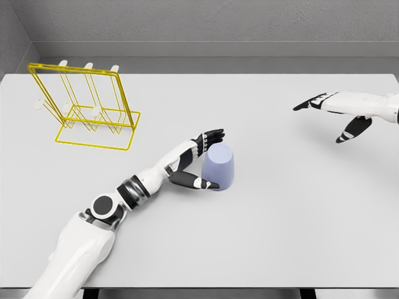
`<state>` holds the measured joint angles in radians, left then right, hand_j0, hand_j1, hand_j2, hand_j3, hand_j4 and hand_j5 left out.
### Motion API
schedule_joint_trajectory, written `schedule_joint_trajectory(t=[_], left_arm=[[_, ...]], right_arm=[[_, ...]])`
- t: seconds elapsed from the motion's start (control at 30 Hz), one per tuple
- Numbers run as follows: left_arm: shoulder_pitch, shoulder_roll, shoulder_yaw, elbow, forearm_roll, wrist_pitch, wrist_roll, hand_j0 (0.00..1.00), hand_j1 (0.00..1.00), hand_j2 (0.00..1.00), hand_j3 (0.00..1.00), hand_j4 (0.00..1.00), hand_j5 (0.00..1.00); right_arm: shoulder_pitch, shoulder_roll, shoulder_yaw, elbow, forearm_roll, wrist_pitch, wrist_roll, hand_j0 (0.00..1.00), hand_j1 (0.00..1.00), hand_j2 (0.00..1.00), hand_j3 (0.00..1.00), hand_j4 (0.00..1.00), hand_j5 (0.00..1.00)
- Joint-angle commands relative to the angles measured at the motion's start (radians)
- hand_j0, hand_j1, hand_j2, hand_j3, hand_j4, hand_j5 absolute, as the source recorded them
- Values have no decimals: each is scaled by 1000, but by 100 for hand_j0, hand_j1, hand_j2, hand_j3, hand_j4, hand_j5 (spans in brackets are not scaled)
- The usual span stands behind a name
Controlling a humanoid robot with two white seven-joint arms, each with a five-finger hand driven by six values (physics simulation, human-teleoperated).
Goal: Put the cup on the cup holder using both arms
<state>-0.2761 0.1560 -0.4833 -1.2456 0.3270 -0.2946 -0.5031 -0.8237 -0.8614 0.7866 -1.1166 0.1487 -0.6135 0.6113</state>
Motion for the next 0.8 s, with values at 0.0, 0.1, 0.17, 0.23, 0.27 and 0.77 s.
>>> schedule_joint_trajectory(t=[0.0, 0.1, 0.17, 0.23, 0.27, 0.77], left_arm=[[0, -3, 0, 0, 6, 0, 0, 100, 100, 100, 100, 100, 100], [0, -3, 0, 0, 4, 2, 0, 100, 100, 100, 100, 100, 100], [0, -9, -1, 0, 4, 0, -2, 100, 100, 100, 100, 100, 100], [0, -10, -1, -2, 4, 0, -2, 100, 100, 100, 100, 100, 100], [0, -13, -3, -2, 3, 0, -2, 100, 100, 100, 100, 100, 100], [-2, -38, -1, 6, -19, 0, 0, 90, 90, 90, 90, 90, 90]], right_arm=[[0, -4, -1, 0, -6, 3, 0, 100, 100, 100, 100, 100, 100], [-5, -1, -1, 0, -6, 3, 0, 100, 100, 100, 100, 100, 100], [-6, -4, -1, 0, -6, 3, 0, 100, 100, 100, 100, 100, 100], [-5, -4, -1, 0, -6, 3, 0, 100, 100, 100, 100, 100, 100], [-6, -2, -3, 1, -6, 3, 0, 100, 100, 100, 100, 100, 100], [-9, 1, -1, 11, -8, 3, 0, 100, 100, 100, 100, 100, 100]])
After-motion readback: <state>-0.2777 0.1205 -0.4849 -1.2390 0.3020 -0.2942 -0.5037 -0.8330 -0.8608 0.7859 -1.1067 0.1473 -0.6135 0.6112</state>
